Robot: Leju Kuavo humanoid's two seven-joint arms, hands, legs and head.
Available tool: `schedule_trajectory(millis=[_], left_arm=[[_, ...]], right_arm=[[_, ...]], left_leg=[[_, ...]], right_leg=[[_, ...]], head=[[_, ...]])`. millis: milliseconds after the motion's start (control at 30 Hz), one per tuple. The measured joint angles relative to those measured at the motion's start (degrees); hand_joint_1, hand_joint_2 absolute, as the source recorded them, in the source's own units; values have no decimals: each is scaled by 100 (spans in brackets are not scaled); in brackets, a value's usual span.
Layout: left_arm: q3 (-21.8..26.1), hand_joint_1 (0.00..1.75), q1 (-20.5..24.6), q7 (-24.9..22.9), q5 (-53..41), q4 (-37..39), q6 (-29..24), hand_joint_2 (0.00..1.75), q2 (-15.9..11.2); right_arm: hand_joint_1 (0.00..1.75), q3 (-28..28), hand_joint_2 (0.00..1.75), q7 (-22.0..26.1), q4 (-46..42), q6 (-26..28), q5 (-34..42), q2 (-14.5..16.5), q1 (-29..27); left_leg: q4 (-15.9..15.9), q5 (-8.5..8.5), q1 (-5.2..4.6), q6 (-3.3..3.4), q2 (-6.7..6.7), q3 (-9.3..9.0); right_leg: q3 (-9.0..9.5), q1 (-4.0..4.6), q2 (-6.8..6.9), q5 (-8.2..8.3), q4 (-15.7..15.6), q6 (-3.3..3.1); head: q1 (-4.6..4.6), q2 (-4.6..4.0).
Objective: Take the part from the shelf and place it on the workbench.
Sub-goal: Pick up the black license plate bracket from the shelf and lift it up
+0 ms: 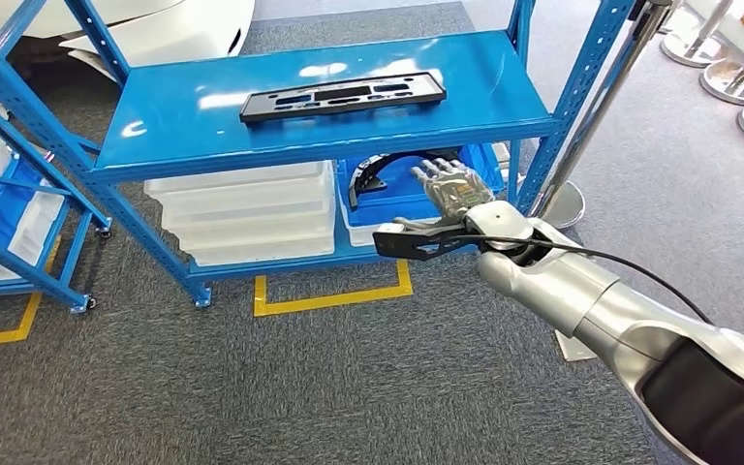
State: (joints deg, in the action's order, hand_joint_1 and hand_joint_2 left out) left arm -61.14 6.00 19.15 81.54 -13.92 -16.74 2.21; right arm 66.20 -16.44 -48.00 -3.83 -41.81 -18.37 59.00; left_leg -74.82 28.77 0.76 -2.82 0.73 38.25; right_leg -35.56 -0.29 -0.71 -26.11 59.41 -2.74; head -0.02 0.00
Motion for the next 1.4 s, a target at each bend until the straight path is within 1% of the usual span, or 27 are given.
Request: schedule_trajectory(millis=[33, 67, 100, 133, 167, 200, 233, 300, 367, 433, 500, 567, 600, 700, 733, 767, 833, 900, 967, 1033, 1067, 1100, 1133, 1200, 1233, 1267, 1400], left_arm=[[-4, 0, -7, 0, 0, 4, 1, 0, -1], [-11, 0, -13, 0, 1, 8, 2, 0, 0], [-21, 0, -17, 0, 1, 11, 5, 0, 1], [-31, 0, -24, 0, 2, 17, 9, 0, -1], [-39, 0, -27, 0, 2, 23, 11, 0, -2], [-45, 0, -26, 0, 2, 28, 12, 0, -4], [-48, 0, -24, 0, 2, 34, 11, 0, -5], [-52, 0, -18, 0, 2, 36, 9, 0, -3], [-54, 0, -18, 0, 3, 38, 8, 0, 2], [-54, 0, -9, 0, 3, 39, 11, 0, 12], [-54, 0, -2, 0, 3, 39, 15, 0, 22], [-57, 0, -6, 0, 3, 39, 14, 0, 27], [-60, 0, -10, 0, 3, 39, 14, 0, 27], [-66, 0, -8, 0, 1, 40, 9, 0, 30], [-69, 0, -3, 0, -2, 42, 3, 0, 31], [-73, 0, -1, -1, -4, 43, -3, 0, 31], [-80, 0, 3, -2, -10, 44, -16, 0, 31], [-85, 0, 7, -2, -15, 45, -34, 0, 32], [-86, 0, 15, -2, -13, 45, -62, 0, 32], [-86, 0, 13, -1, -1, 46, -96, 0, 32], [-86, 0, 9, -1, 4, 48, -109, 0, 32], [-86, 0, 5, -1, 7, 49, -119, 0, 32], [-86, 0, 1, -2, 8, 50, -122, 0, 32], [-86, 0, -3, -2, 8, 52, -123, 0, 32], [-86, 0, -3, -2, 8, 55, -123, 0, 32], [-86, 0, -3, -2, 8, 57, -124, 0, 32], [-86, 0, -3, -2, 10, 62, -125, 0, 39]], right_arm=[[0, 0, 0, -1, -1, -1, 0, -1, -20], [0, 0, 0, -2, -2, -2, 0, -2, -32], [0, 0, 0, -4, -5, -3, 1, -3, -38], [0, 0, 0, -7, -9, -4, 1, -4, -43], [0, 0, 0, -9, -13, -8, 1, -5, -50], [0, 0, 0, -10, -17, -11, 4, -7, -60], [0, 0, 0, -11, -20, -15, 7, -8, -71], [0, -5, 0, -12, -26, -16, 11, -15, -78], [0, -19, 0, -14, -29, -13, 8, -34, -60], [0, -28, 0, -15, -30, -13, 7, -49, -40], [0, -28, 0, -15, -30, -14, 7, -56, -51], [0, -28, 0, -15, -30, -15, 7, -69, -79], [0, -30, 0, -15, -30, -14, 7, -77, -87], [0, -34, 0, -11, -30, -14, 9, -101, -92], [0, -34, 0, 1, -31, -19, 18, -107, -93], [0, -35, 0, 30, -34, -25, 36, -111, -98], [0, -44, 0, 122, -51, -39, 87, -119, -101], [0, -57, 0, 219, -87, -33, 118, -130, -94], [0, -63, 0, 310, -144, 8, 117, -125, -86], [0, -63, 0, 381, -204, 62, 109, -99, -85], [0, -63, 0, 398, -232, 81, 105, -83, -84], [0, -63, 0, 408, -258, 96, 103, -68, -83], [0, -63, 0, 413, -285, 104, 103, -54, -79], [0, -64, 0, 417, -331, 115, 103, -28, -64], [0, -64, 0, 420, -349, 119, 103, -14, -54], [0, -64, 0, 423, -362, 122, 103, -2, -47], [0, -79, 0, 470, -402, 156, 104, 15, -24]], left_leg=[[-66, 9, -19, 26, -4, 143], [58, -117, -46, 70, -7, 201], [347, -372, -80, 137, -13, 185], [740, -721, -129, 228, -23, 135], [1098, -984, -176, 318, -33, 88], [1360, -1154, -215, 383, -43, 49], [1524, -1228, -240, 430, -44, 31], [1632, -1200, -234, 466, -35, -59], [1715, -1211, -198, 500, -30, -215], [1751, -1192, -169, 510, -31, -323], [1752, -1138, -148, 504, -31, -377], [1742, -1051, -117, 474, -31, -462], [1729, -993, -96, 450, -32, -520], [1644, -778, -45, 342, -32, -692], [1615, -715, -40, 298, -31, -715], [1590, -670, -43, 253, -27, -730], [1562, -633, -50, 186, -21, -751], [1336, -618, -39, 133, -24, -668], [734, -480, -22, 84, -30, -326], [77, -193, -17, 49, -31, 119], [-71, -116, -17, 46, -31, 270], [-46, -151, -19, 55, -31, 341], [179, -330, -24, 81, -32, 314], [918, -887, -57, 174, -33, 126], [1233, -1050, -80, 217, -34, 48], [1431, -1140, -102, 253, -34, 3], [1644, -1138, -91, 378, -35, -193]], right_leg=[[56, 19, -20, -44, 0, -10], [122, 43, -37, -89, -1, -16], [195, 67, -52, -137, -4, -22], [254, 82, -61, -185, -11, -29], [301, 100, -74, -227, -15, -29], [322, 104, -83, -265, -22, -19], [331, 100, -89, -283, -10, -2], [360, 86, -87, -304, 16, 50], [327, 74, -57, -381, 193, 114], [103, 53, -22, -544, 619, 186], [-260, 16, -5, -738, 1157, 243], [-570, -32, 8, -802, 1444, 301], [-629, -57, 17, -701, 1357, 334], [-429, -108, 80, 49, 357, 404], [-371, -104, 97, 198, 123, 382], [-352, -97, 104, 271, 10, 341], [-337, -83, 86, 235, 11, 234], [-267, -95, 69, 209, -8, 162], [-179, -100, 58, 151, -24, 105], [-93, -88, 43, 68, -25, 71], [-39, -79, 34, 23, -25, 64], [23, -69, 26, -23, -25, 60], [93, -58, 20, -71, -25, 62], [227, -36, 14, -164, -26, 80], [268, -26, 9, -205, -27, 101], [290, -22, 6, -241, -35, 129], [324, -31, 23, -291, 137, 259]], head=[[-26, 0], [-53, 0], [-77, 0], [-94, 0], [-99, 0], [-97, 0], [-90, 0], [-94, 0], [-71, 0], [-29, 0], [4, 0], [50, 0], [74, 0], [144, 0], [168, 0], [179, 0], [160, 0], [121, 0], [57, 0], [-19, 0], [-47, 0], [-72, 0], [-99, 0], [-145, 0], [-166, 0], [-176, 0], [-151, 0]])
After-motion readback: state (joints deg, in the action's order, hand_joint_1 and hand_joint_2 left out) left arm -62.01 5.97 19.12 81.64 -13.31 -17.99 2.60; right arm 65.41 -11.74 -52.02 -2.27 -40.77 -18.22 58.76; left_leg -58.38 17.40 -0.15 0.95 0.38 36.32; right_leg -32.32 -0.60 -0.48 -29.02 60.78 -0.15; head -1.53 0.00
